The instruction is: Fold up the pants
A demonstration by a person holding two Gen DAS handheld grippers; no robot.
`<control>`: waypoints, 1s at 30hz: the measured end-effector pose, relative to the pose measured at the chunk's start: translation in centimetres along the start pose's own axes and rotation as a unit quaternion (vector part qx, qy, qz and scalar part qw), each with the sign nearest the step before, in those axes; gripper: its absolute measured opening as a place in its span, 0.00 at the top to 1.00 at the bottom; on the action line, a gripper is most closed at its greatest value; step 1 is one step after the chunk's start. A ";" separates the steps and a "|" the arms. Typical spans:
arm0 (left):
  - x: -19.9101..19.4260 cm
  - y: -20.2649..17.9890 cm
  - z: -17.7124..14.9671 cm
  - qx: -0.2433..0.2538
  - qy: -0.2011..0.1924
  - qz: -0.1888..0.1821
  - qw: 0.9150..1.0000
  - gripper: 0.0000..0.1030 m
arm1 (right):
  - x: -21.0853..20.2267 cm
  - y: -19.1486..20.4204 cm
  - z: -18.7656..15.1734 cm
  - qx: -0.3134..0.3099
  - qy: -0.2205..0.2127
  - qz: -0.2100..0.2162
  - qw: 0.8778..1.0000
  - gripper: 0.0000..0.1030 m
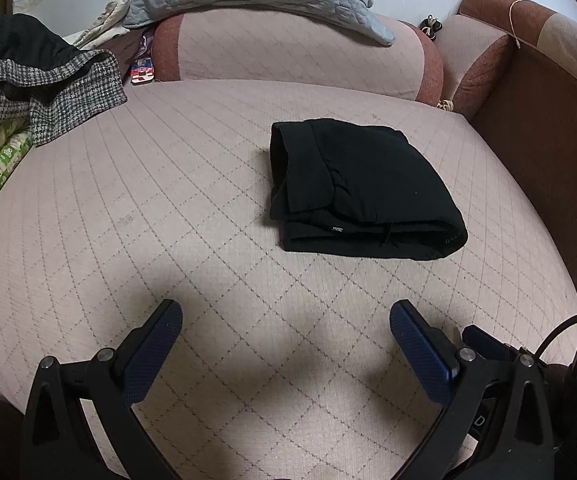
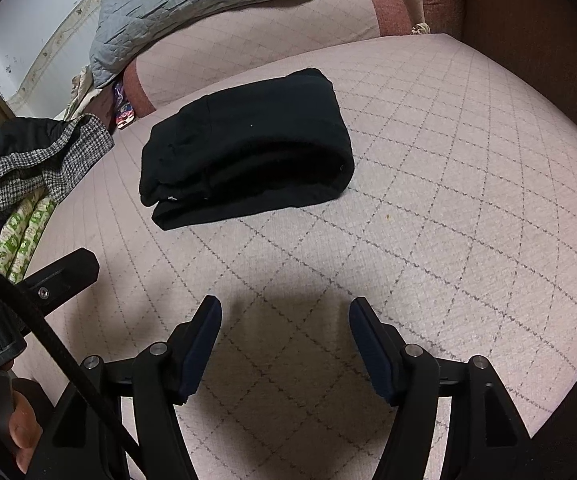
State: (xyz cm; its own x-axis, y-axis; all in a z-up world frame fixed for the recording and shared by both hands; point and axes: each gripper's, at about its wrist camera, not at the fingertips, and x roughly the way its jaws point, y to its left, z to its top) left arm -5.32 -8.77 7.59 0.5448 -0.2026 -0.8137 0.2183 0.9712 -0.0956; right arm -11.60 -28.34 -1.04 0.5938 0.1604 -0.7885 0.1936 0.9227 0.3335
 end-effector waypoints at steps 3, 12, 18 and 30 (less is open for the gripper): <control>0.2 0.0 -0.1 -0.002 0.003 0.001 1.000 0.00 | 0.1 -0.1 0.0 -0.001 0.001 -0.001 1.000 0.31; 0.5 0.0 -0.3 -0.006 0.011 -0.004 1.000 0.00 | 0.4 -0.5 0.0 -0.002 0.003 -0.001 1.000 0.30; 0.8 0.0 -0.3 -0.007 0.018 -0.007 1.000 0.00 | 0.4 -0.5 0.0 -0.003 0.002 -0.001 1.000 0.29; 1.1 0.1 -0.6 -0.010 0.023 -0.007 1.000 0.00 | 0.0 -0.7 0.1 -0.005 -0.010 -0.016 1.000 0.29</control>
State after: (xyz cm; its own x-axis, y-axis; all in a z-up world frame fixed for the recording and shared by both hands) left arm -5.17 -8.82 6.33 0.5047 -0.2097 -0.8374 0.2094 0.9708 -0.1169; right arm -11.67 -28.99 -1.20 0.6034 0.1233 -0.7879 0.2055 0.9306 0.3030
